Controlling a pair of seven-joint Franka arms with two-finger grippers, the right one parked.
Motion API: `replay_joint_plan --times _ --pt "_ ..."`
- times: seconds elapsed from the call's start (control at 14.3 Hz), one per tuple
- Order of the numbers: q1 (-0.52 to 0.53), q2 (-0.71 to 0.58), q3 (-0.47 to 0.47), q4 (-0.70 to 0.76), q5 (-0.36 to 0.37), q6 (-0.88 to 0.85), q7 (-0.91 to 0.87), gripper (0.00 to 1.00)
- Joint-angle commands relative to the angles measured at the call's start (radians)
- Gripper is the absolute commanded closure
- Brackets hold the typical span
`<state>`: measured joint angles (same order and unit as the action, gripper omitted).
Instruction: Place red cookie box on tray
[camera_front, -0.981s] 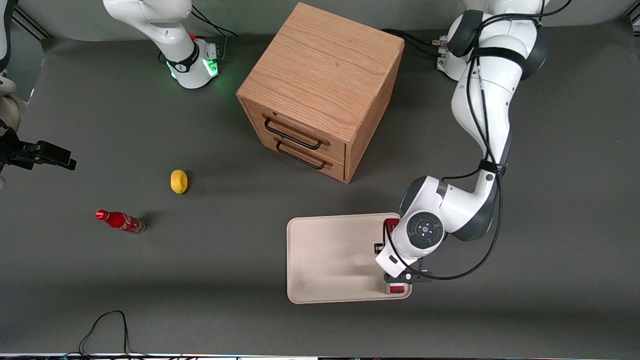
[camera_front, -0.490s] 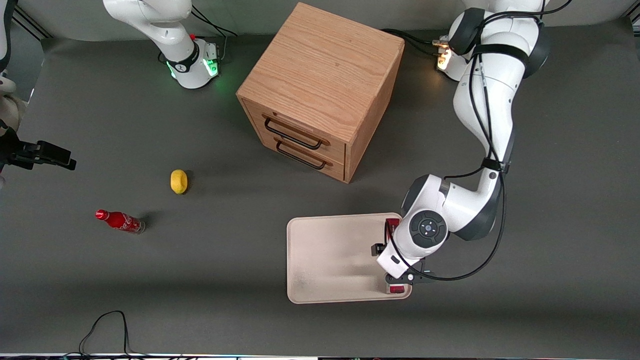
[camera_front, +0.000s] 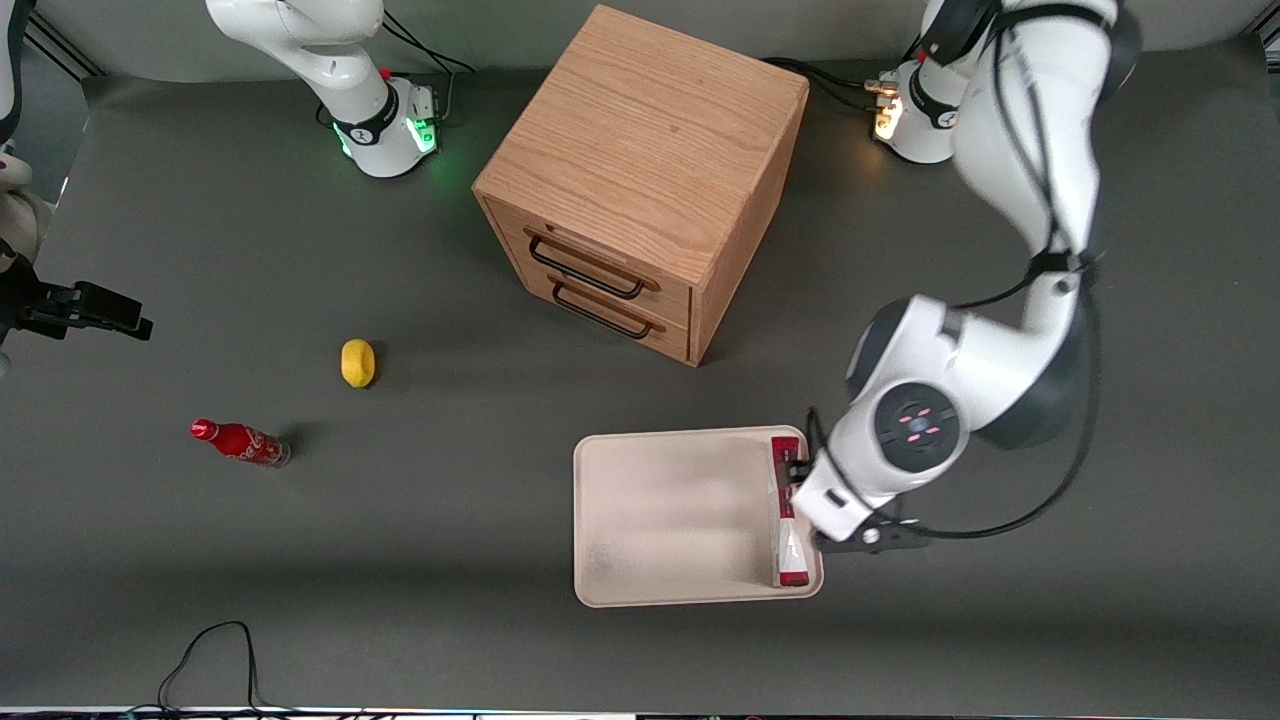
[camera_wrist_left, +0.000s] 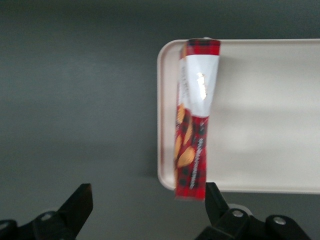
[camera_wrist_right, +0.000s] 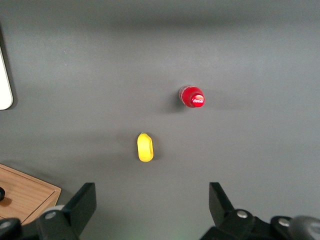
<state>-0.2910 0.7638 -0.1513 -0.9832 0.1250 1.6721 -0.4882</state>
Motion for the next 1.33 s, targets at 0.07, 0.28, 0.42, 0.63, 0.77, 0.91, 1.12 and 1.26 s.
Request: replay_joint_plan --times 0.07,0.28,0.42,0.63,0.77,0.91,1.12,1.26 --pt "0.073 -0.344 0.01 -0.36 -0.028 0.007 0.1 0.0" --pt "0.073 -0.533 0.142 -0.55 -0.088 0.012 0.21 0.0" --pt "0.076 -0.613 0.209 -0.619 -0.091 0.011 0.273 0.0" --pt "0.085 -0.722 0.295 -0.715 -0.087 0.006 0.35 0.0" --pt "0.169 -0.745 0.28 -0.712 -0.081 -0.031 0.373 0.0" --pt "0.222 -0.742 0.234 -0.684 -0.068 -0.051 0.385 0.0" --pt "0.263 -0.735 0.182 -0.667 -0.068 -0.057 0.381 0.0" --pt "0.265 -0.735 0.18 -0.666 -0.068 -0.069 0.381 0.0"
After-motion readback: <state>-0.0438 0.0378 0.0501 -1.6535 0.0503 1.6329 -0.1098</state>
